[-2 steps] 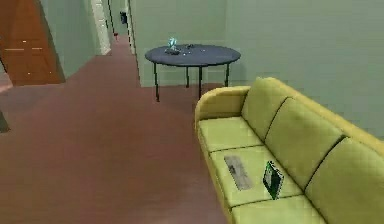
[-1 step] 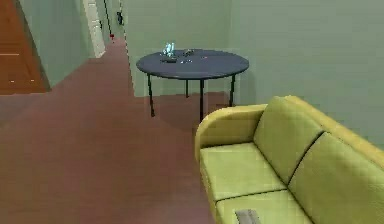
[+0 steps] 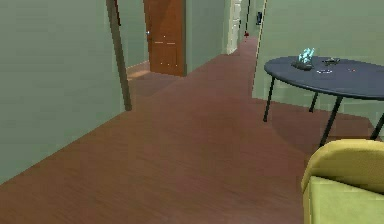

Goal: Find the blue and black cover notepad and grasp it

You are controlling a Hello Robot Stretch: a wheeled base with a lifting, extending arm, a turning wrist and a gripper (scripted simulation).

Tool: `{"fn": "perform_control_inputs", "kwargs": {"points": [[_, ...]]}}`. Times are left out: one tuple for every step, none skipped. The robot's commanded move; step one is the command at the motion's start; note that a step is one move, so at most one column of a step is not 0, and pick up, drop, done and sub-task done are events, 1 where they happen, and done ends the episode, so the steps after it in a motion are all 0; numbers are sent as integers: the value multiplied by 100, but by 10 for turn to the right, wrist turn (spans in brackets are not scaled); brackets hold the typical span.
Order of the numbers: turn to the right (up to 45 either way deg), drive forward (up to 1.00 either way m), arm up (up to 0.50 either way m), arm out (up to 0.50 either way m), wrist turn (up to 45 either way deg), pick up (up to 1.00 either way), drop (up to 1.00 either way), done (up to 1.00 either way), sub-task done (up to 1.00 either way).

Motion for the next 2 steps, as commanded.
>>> {"fn": "perform_control_inputs", "kwargs": {"points": [[0,0,42,0,0,0,0,0,0],[0,0,0,36,0,0,0,0,0]]}}
